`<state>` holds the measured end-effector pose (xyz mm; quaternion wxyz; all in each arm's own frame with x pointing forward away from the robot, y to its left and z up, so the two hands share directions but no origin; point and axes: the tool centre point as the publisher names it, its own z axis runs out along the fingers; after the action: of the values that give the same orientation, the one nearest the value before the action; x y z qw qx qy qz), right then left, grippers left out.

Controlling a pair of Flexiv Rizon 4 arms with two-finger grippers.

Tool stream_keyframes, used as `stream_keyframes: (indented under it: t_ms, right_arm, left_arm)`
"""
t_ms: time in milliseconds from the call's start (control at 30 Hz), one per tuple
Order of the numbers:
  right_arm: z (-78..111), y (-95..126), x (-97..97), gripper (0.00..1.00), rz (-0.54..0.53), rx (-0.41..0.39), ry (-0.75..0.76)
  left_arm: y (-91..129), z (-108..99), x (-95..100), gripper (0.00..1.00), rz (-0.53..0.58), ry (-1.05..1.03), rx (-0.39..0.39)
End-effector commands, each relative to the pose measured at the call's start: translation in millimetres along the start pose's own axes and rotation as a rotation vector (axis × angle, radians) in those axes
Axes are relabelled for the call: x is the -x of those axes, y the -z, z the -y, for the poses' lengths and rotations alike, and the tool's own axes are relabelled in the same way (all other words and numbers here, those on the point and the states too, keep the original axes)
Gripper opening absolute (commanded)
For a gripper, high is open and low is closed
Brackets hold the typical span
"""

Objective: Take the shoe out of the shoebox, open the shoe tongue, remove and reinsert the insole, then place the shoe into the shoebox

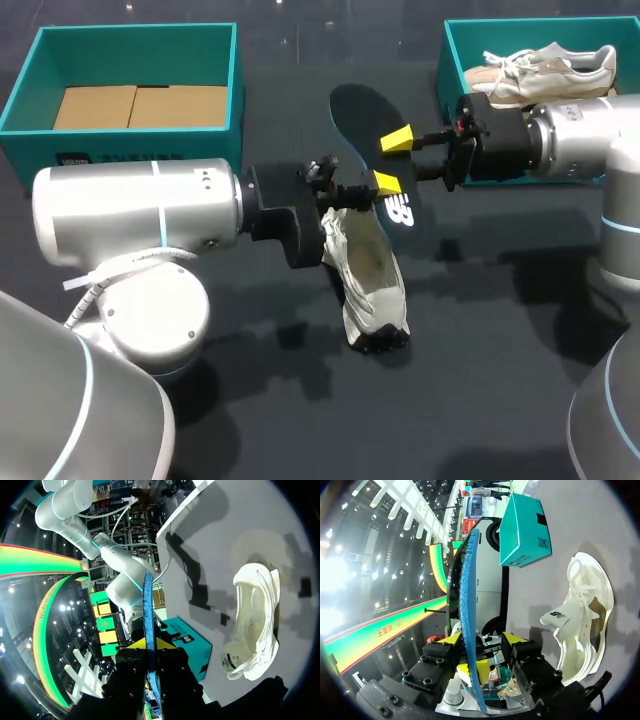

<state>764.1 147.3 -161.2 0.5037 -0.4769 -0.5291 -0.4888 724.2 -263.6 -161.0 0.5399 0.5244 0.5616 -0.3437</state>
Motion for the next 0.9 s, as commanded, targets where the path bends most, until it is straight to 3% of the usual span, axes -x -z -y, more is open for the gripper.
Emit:
stream_keyframes:
  t_ms: [33, 133, 200, 233, 267, 500, 567, 600, 633, 900]
  right_arm:
    - [0.8, -4.0, 0.5, 0.42, 0.001, 0.004, -0.004]
    - [1.8, -5.1, 0.9, 0.36, -0.002, 0.007, -0.005]
    - [2.1, -5.6, 1.0, 0.25, -0.003, 0.008, -0.007]
    - [2.3, -5.9, 1.0, 0.16, -0.003, 0.009, -0.008]
    - [2.4, -6.1, 0.9, 0.00, -0.004, 0.010, -0.008]
    - [2.9, -6.3, 1.2, 0.00, 0.004, 0.014, -0.017]
    - [2.9, -6.2, 1.2, 0.00, 0.005, 0.013, -0.015]
    - [2.9, -6.2, 1.2, 0.00, 0.006, 0.012, -0.014]
    - [3.0, -5.7, 1.4, 0.00, 0.007, 0.011, -0.015]
    - [7.5, 3.7, 6.0, 0.00, 0.010, 0.025, -0.023]
  left_arm:
    - [-5.9, 1.6, -1.6, 0.00, -0.005, -0.002, 0.013]
    - [-6.9, 1.8, -2.6, 0.00, -0.007, -0.001, 0.014]
    - [-7.5, 2.1, -3.2, 0.00, -0.008, -0.001, 0.014]
    - [-7.9, 2.1, -3.5, 0.00, -0.009, -0.001, 0.015]
    - [-8.3, 2.0, -3.8, 0.00, -0.010, -0.001, 0.015]
    - [-9.6, 1.2, -5.8, 0.00, -0.014, -0.008, 0.020]
    - [-6.9, 0.7, -5.8, 0.53, -0.017, -0.012, 0.022]
    - [-4.5, 0.4, -5.4, 0.96, -0.017, -0.013, 0.021]
    - [-0.9, -0.2, -5.0, 1.00, -0.018, -0.014, 0.021]
    - [54.5, -21.8, 1.8, 1.00, -0.055, 0.001, 0.005]
